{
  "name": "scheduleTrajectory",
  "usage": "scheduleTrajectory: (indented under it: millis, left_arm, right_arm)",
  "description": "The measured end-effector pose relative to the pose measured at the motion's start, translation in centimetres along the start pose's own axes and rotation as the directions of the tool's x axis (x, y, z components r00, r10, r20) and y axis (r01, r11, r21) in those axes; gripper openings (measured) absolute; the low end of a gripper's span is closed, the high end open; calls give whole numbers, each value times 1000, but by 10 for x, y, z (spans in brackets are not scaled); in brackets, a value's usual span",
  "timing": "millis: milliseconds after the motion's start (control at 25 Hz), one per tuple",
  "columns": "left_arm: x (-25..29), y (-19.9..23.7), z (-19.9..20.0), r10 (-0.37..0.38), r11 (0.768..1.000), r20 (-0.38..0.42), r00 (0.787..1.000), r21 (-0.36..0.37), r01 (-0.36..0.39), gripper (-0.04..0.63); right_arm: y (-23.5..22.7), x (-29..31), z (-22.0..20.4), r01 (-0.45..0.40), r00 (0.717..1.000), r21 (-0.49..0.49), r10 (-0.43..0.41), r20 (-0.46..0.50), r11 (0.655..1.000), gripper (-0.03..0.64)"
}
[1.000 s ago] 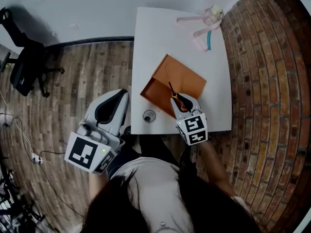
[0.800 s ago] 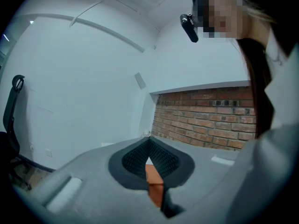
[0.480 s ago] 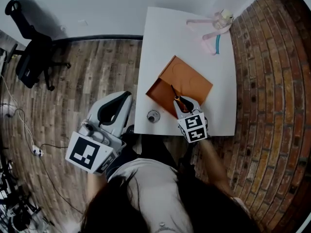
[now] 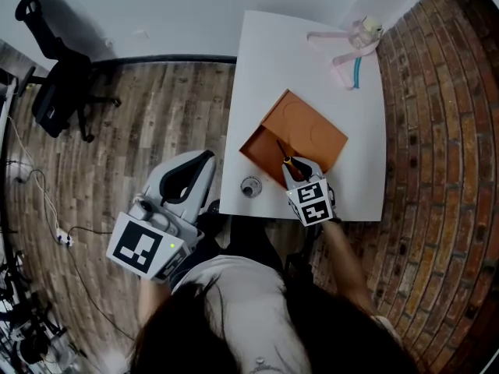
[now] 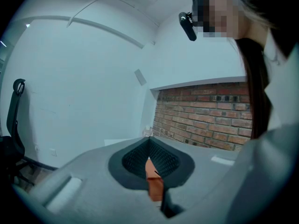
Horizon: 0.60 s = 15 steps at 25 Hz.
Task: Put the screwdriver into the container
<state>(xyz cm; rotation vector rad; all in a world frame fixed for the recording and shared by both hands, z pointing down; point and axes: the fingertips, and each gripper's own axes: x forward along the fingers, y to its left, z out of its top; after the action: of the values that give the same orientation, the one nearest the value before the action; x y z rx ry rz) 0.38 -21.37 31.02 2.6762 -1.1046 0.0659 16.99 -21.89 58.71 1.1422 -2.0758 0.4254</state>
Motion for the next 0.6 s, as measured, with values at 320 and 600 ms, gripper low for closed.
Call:
scheduleTrajectory:
  millis: [320, 600]
  left_arm:
    - [-2, -5, -3, 3, 1000, -20, 1000, 20, -3, 0]
    - [-3, 0, -3, 28, 1000, -26, 999, 11, -28, 0]
  right_arm:
    - [-1, 14, -17, -25, 997, -21, 23, -77, 999, 77]
    - [-1, 19, -20, -38, 990, -44, 31, -139, 998, 77]
